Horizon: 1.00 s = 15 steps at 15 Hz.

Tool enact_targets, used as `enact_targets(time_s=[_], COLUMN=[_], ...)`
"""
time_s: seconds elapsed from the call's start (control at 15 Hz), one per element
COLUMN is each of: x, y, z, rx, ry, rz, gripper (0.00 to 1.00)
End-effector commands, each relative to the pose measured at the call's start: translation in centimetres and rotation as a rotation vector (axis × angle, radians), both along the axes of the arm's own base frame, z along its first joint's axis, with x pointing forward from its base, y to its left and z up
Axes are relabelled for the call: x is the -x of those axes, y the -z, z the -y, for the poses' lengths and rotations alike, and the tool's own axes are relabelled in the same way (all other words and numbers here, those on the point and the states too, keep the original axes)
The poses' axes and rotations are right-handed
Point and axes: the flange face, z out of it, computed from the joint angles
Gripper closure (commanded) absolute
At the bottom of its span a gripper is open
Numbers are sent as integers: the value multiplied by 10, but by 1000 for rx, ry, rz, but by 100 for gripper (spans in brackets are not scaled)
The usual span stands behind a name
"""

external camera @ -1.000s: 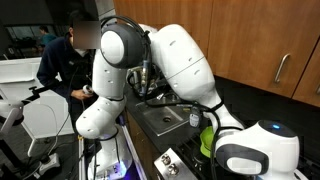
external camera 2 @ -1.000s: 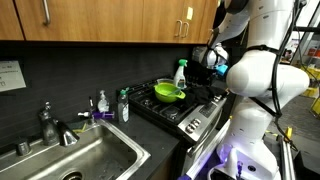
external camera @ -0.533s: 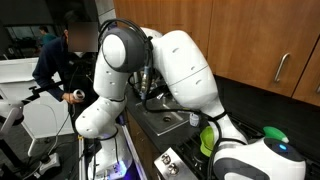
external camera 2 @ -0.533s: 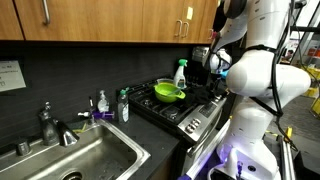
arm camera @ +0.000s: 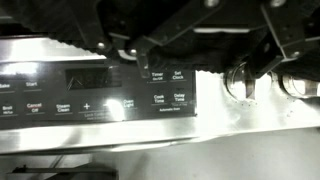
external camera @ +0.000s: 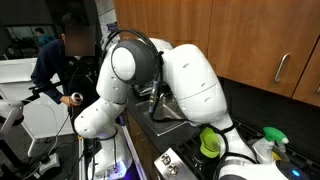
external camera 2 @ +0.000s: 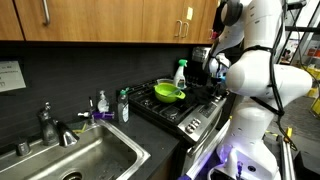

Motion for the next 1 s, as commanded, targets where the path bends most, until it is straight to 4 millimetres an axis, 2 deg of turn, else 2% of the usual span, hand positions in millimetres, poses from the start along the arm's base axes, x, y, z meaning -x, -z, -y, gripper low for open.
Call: enact_targets(time_s=[0.0, 0.2, 0.4, 0.6, 0.93], x=[-5, 1, 16, 24, 20], y=[7, 20, 33, 43, 48], z=[14, 32, 50, 62, 73], rx=[-28, -52, -87, -110, -107], ry=[8, 42, 95, 128, 126], rz=[-3, -17, -27, -27, -13], gripper=[0, 0, 0, 0, 0])
